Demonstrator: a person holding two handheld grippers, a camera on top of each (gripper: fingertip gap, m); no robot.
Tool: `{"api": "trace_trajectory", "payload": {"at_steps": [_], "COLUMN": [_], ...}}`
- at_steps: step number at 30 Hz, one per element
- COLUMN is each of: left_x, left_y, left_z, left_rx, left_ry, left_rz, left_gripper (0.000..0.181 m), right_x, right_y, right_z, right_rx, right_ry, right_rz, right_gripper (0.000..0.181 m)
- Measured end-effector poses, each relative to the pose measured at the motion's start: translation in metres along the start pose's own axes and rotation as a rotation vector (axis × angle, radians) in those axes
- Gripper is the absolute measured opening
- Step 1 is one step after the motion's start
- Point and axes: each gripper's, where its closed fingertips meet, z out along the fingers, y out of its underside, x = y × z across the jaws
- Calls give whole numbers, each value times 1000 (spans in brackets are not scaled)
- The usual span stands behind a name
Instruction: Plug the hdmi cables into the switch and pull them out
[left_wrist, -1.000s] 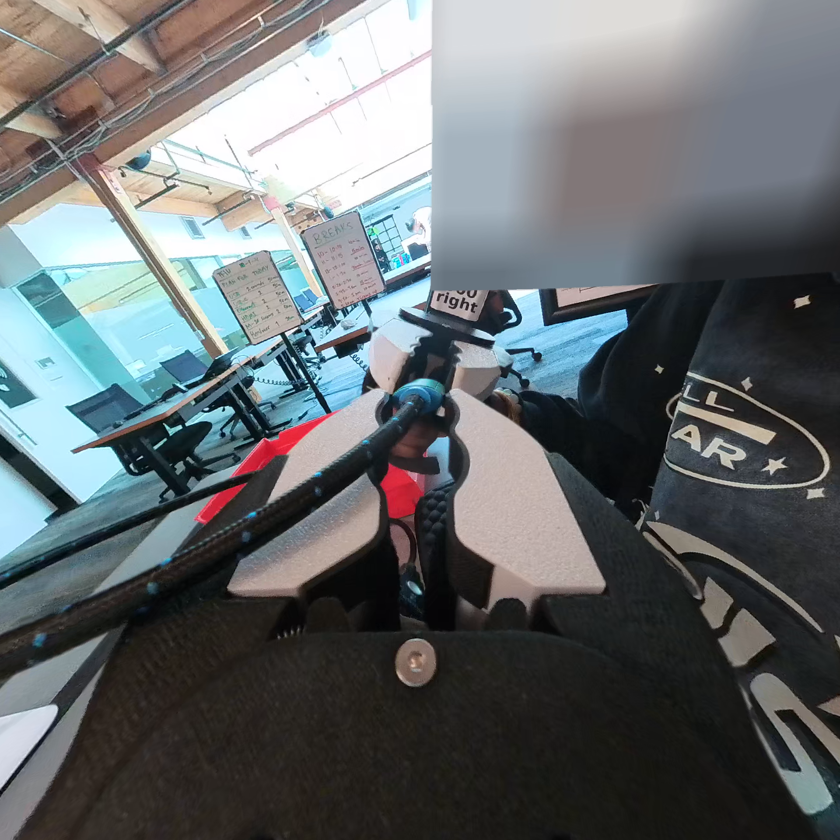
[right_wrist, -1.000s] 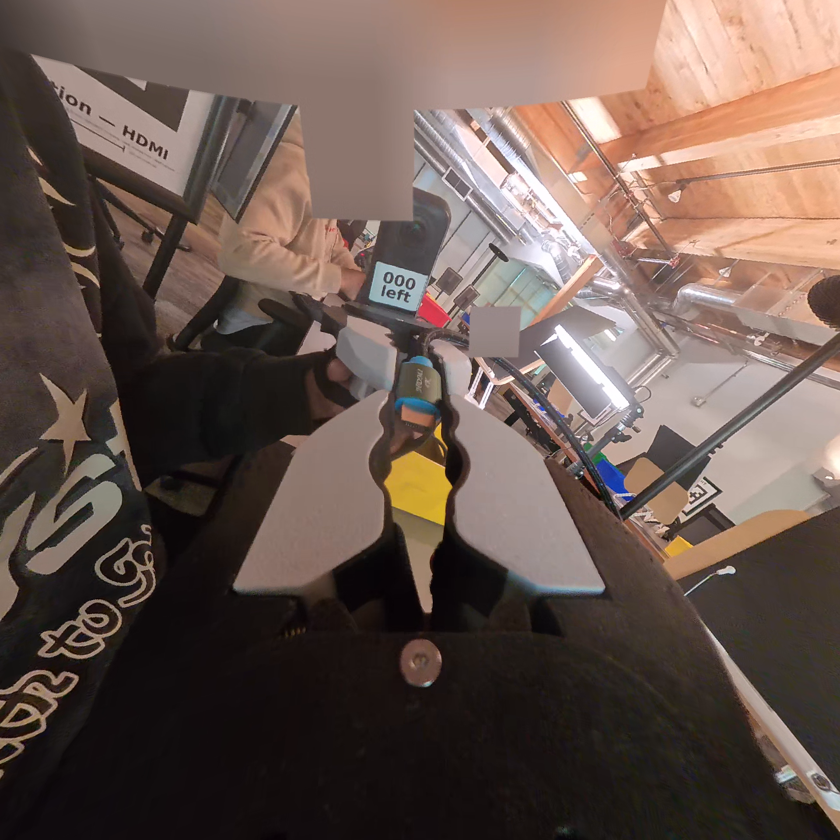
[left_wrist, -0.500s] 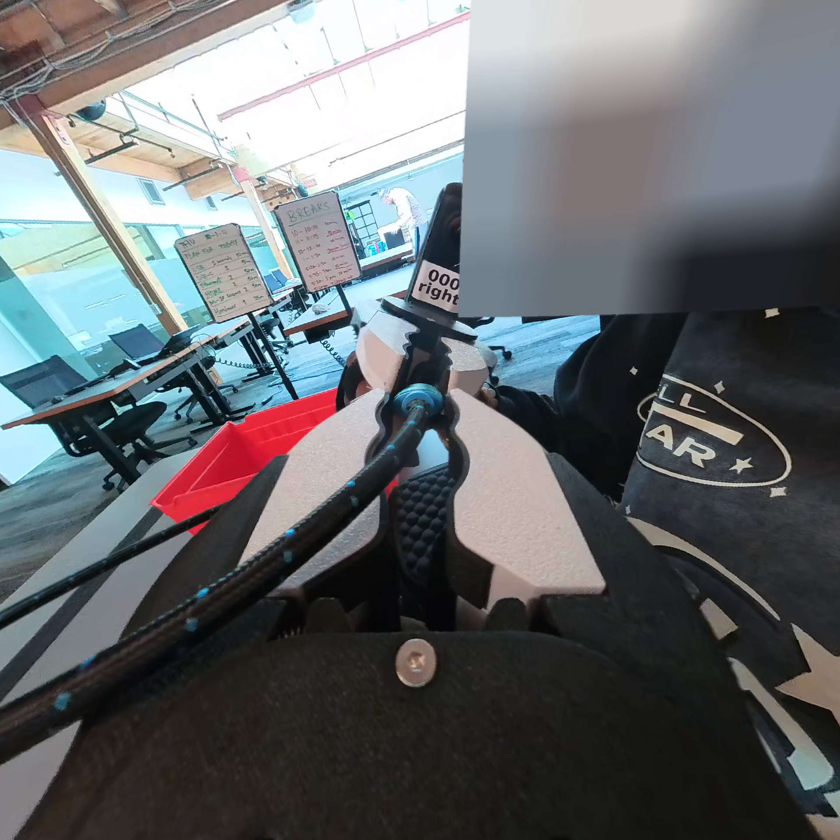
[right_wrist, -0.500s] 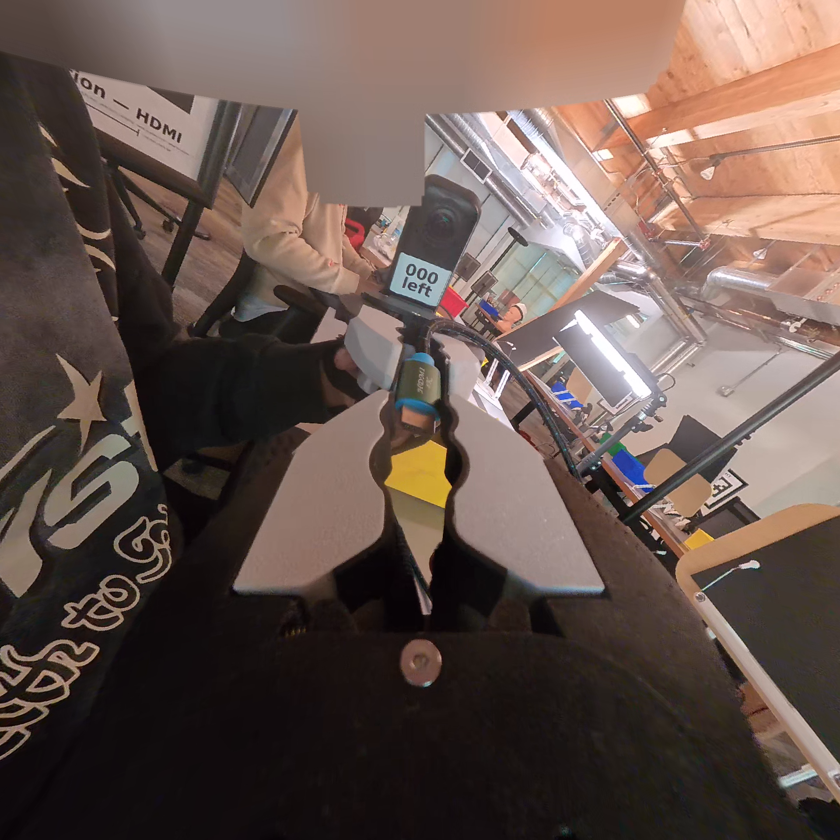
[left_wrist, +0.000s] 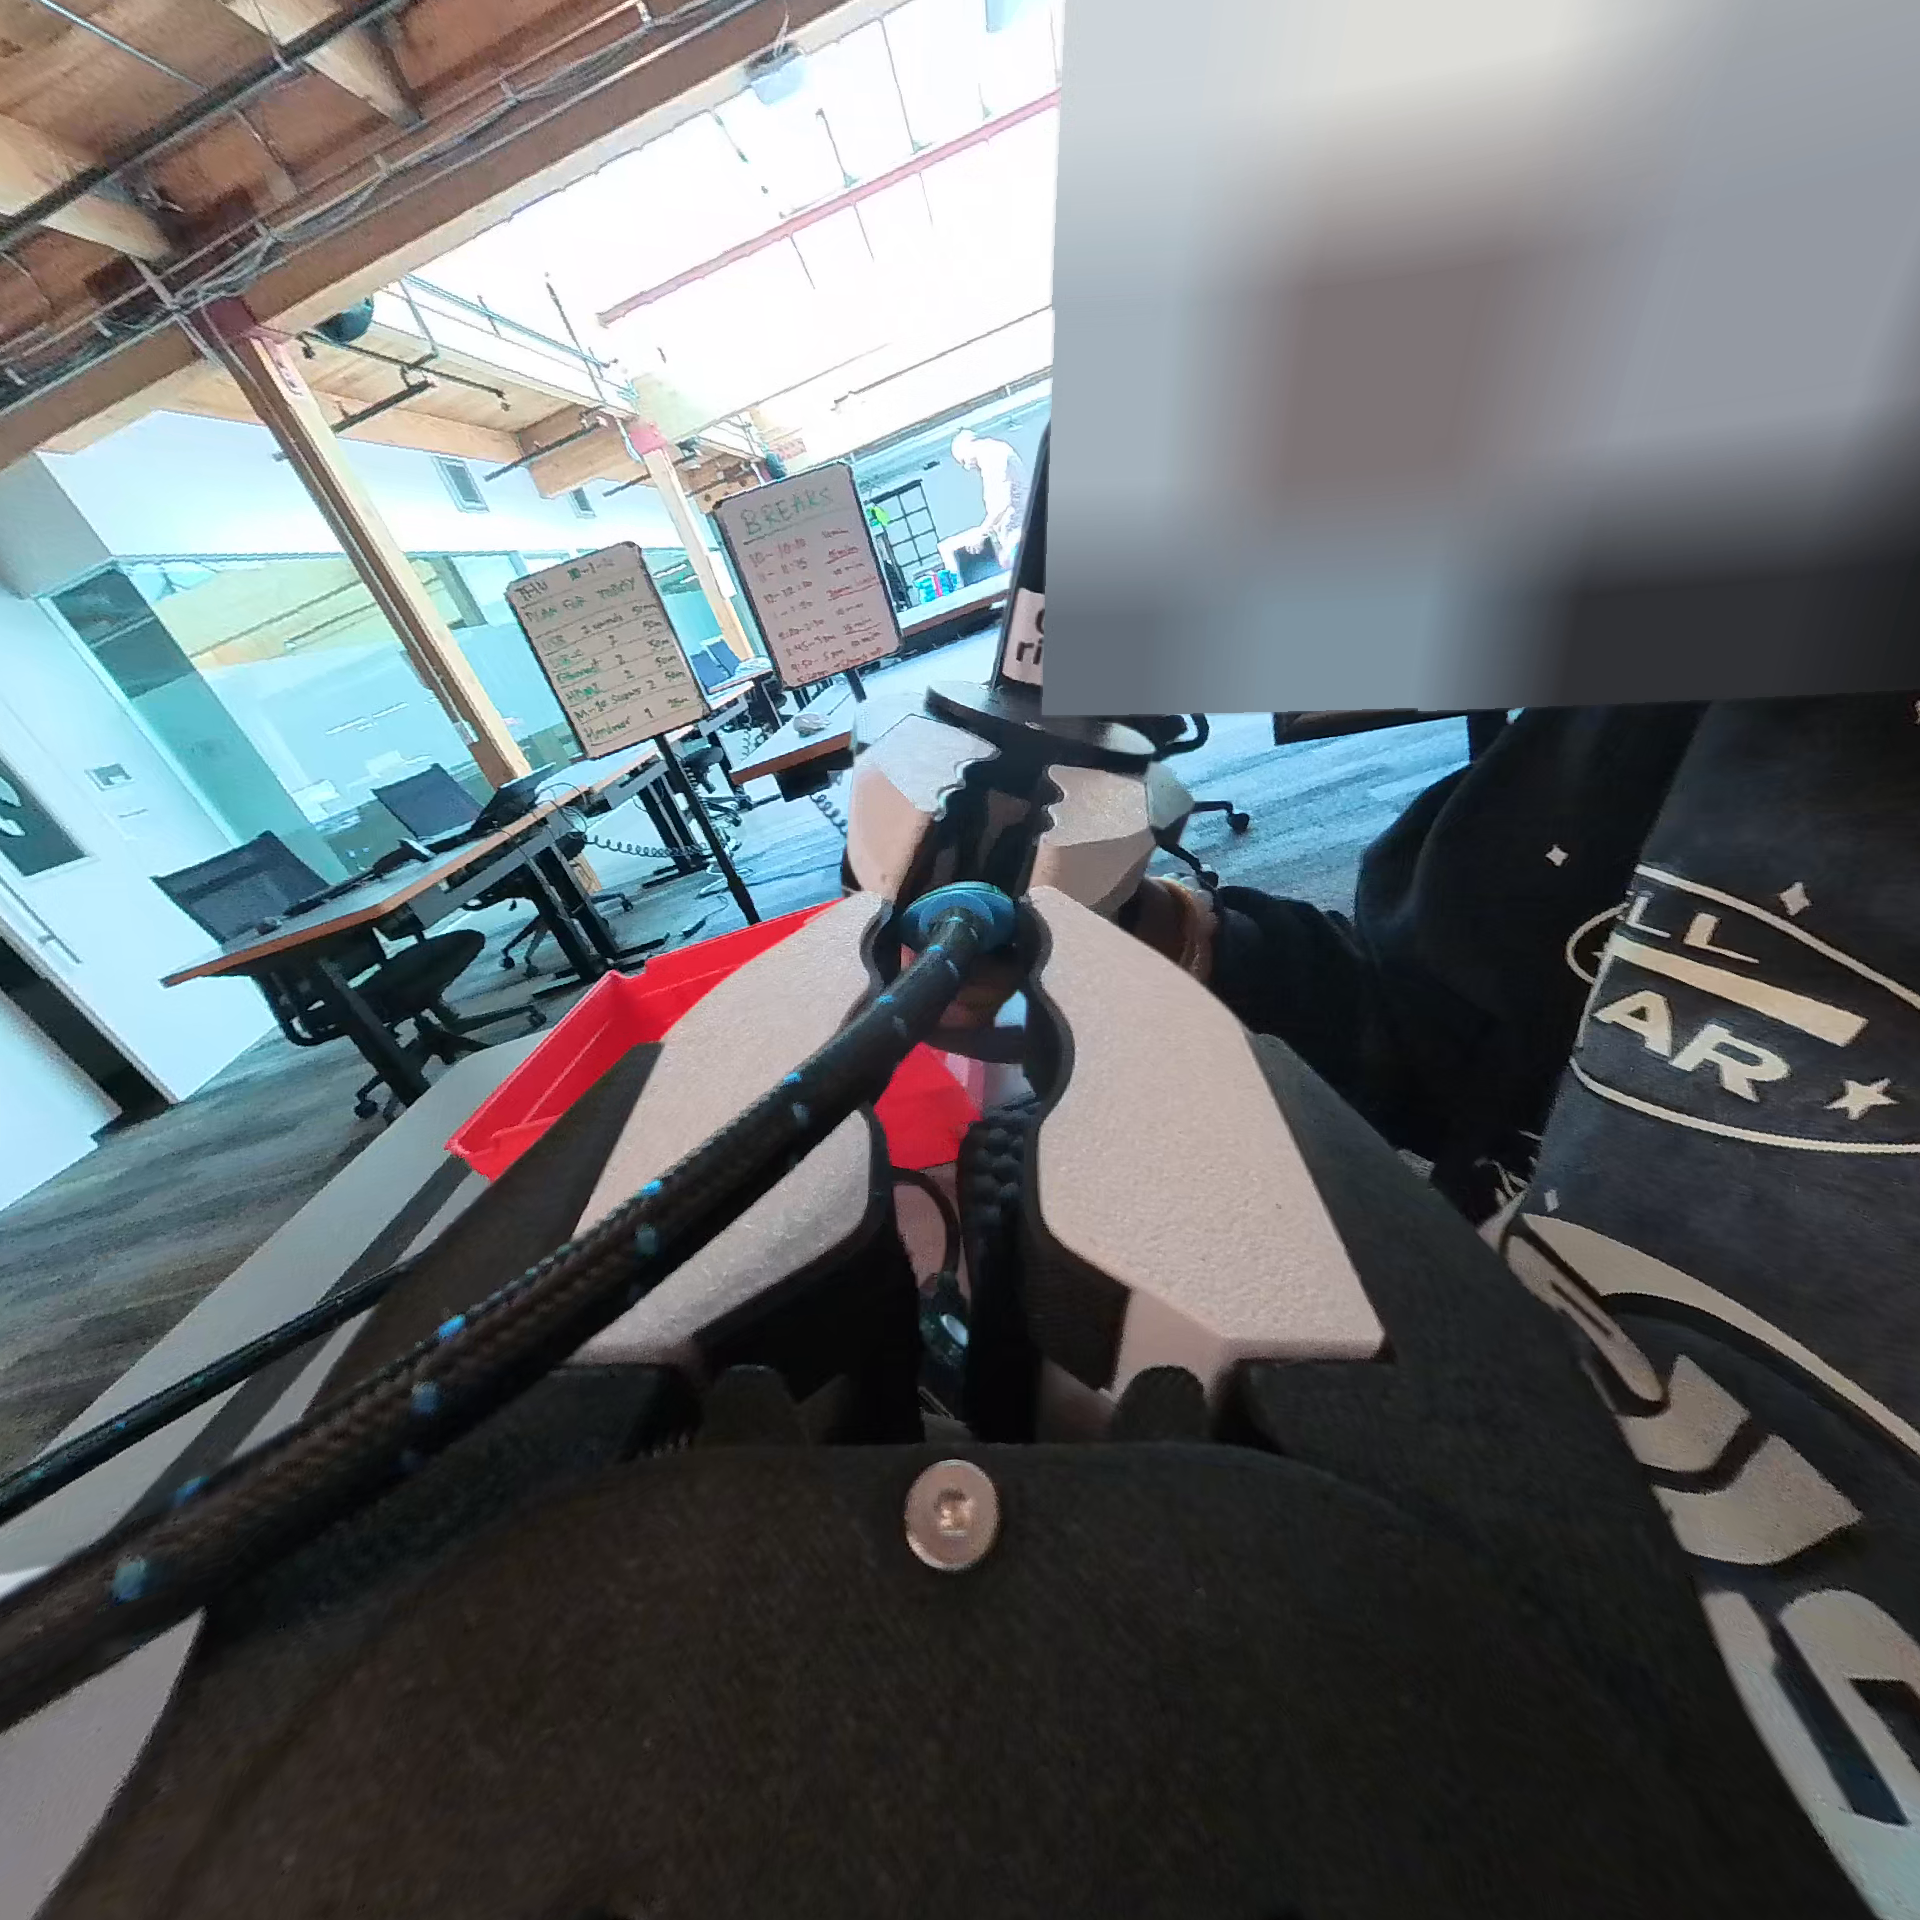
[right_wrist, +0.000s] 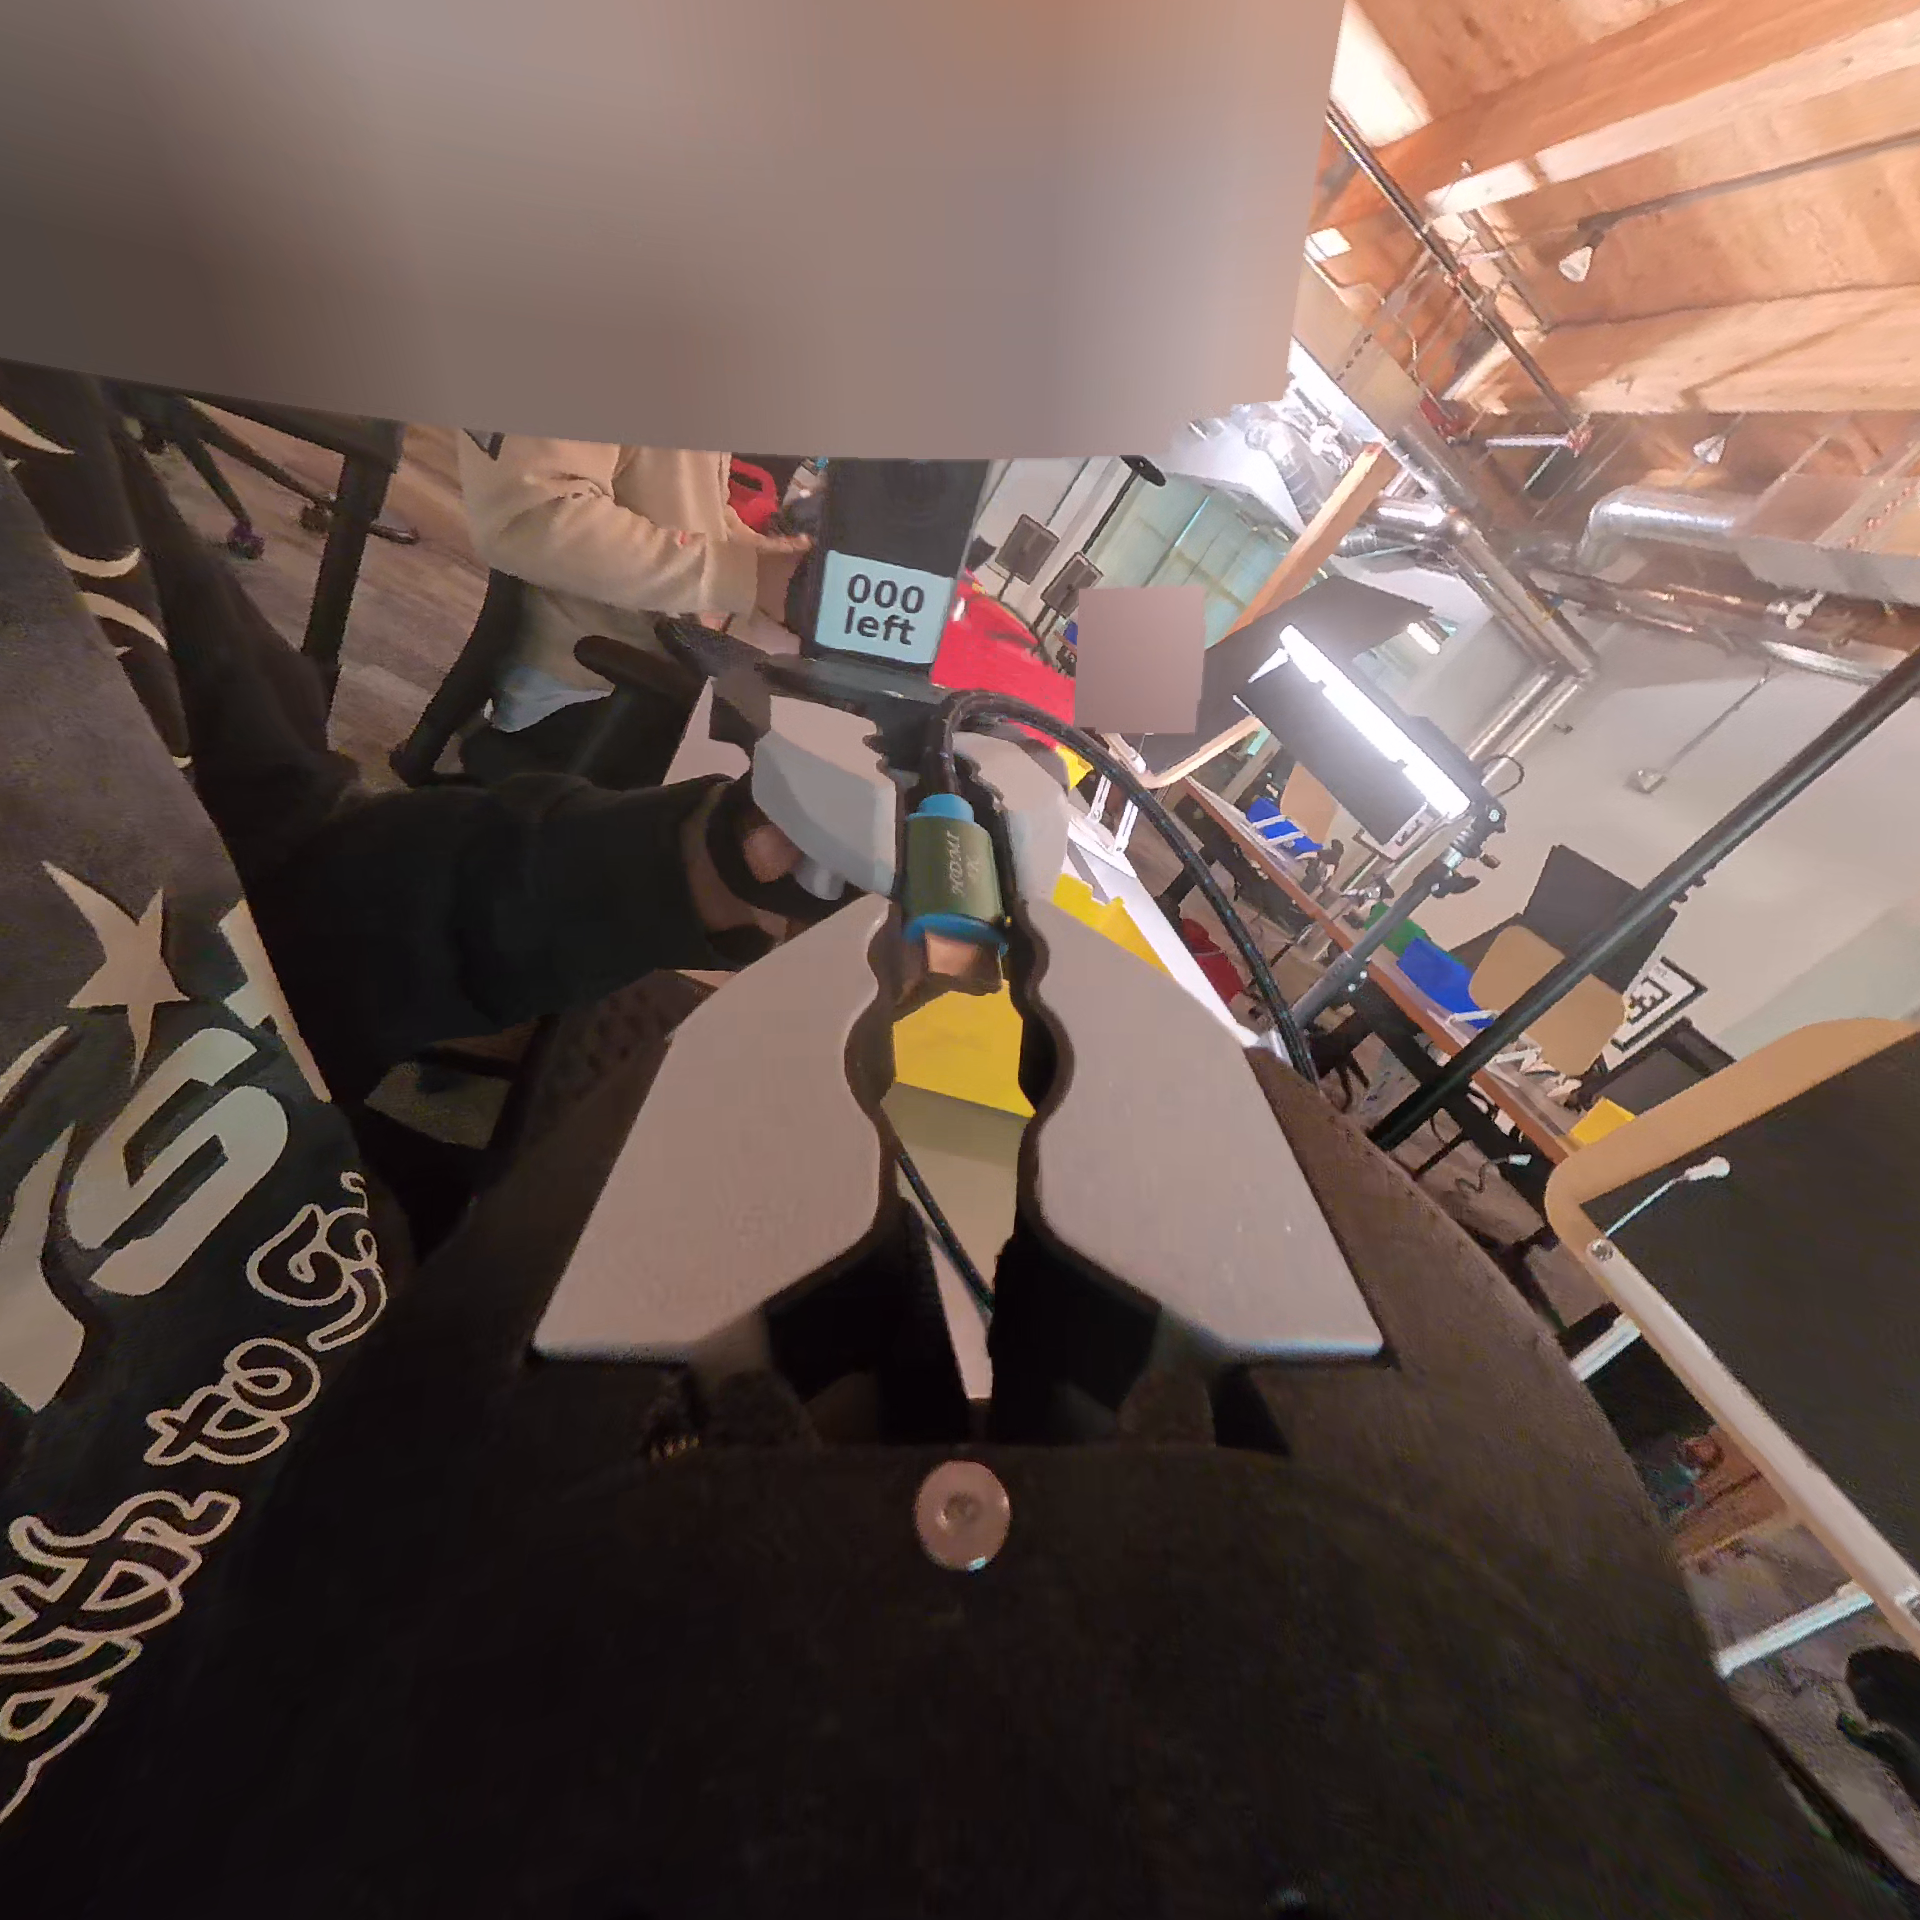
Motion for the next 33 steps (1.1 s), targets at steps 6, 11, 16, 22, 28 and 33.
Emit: {"api": "trace_trajectory", "payload": {"at_steps": [6,11,16,22,28,33], "left_x": [-27,-36,-28,-11,7,12], "left_y": [-4,-22,-41,-74,-106,-113], "left_z": [-8,-23,-32,-48,-67,-73], "left_rx": [64,166,213,327,399,367], "left_ry": [-149,-223,-222,-212,-245,-293], "left_rz": [28,54,117,185,297,373], "left_gripper": [20,20,20,21,21,20], "right_x": [11,2,-28,-32,-14,-22], "right_y": [29,131,183,200,202,172], "right_z": [-21,-62,-65,-59,-70,-81], "right_rx": [-212,-723,-937,-1077,-1201,-1109], "right_ry": [-69,-160,-322,-255,-76,66], "right_rz": [205,332,522,502,409,192], "right_gripper": [49,97,82,73,92,76]}}
